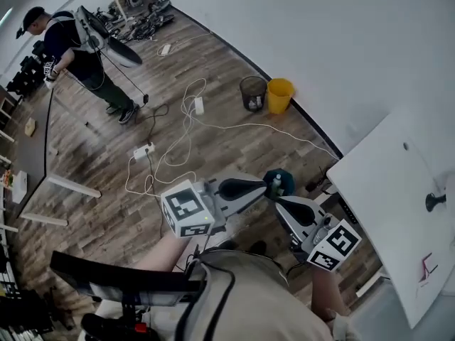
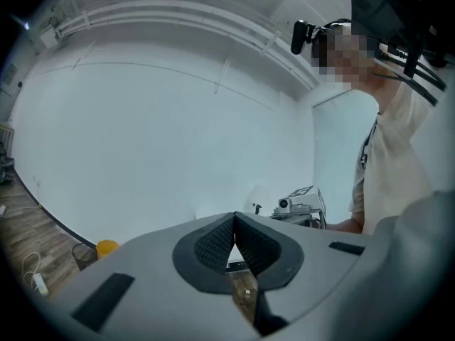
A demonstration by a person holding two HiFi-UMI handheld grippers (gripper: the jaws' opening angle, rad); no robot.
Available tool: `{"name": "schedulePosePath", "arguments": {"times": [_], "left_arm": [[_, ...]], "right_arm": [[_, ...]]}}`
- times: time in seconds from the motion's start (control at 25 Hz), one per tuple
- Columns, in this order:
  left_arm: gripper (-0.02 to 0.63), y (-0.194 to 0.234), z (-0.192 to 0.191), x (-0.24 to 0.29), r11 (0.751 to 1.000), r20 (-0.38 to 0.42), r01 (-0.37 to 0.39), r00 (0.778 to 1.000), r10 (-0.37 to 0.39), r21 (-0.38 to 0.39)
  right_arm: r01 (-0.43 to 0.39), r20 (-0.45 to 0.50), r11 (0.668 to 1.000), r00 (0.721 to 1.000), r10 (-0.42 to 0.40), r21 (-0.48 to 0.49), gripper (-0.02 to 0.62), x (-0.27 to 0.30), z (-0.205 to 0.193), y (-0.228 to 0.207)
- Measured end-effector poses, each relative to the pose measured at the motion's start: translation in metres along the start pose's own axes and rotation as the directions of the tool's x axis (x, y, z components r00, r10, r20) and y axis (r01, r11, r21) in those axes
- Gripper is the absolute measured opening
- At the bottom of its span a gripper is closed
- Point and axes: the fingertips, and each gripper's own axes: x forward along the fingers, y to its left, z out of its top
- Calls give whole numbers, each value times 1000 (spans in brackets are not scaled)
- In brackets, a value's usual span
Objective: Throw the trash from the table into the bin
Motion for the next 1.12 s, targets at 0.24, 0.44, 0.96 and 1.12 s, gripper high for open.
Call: {"name": "schedulePosePath", "arguments": {"times": [0.24,0.44,0.96,1.12], "left_arm": [[12,-11,-13,-35,998,7,67,998,-67,1],[12,-34,-25,-73,976,4,220,976,-220,-8],[12,-124,-71,-34,809,-55,586,807,-588,-54],[12,-164,-71,-10,756,-71,653,752,-655,-47]], "right_arm": [[138,55,989,988,-141,53,15,-4,-13,26],[327,69,939,940,-335,106,15,7,-37,69],[770,214,595,556,-803,231,15,-110,-55,128],[808,283,526,456,-844,265,17,-157,-50,144]]}}
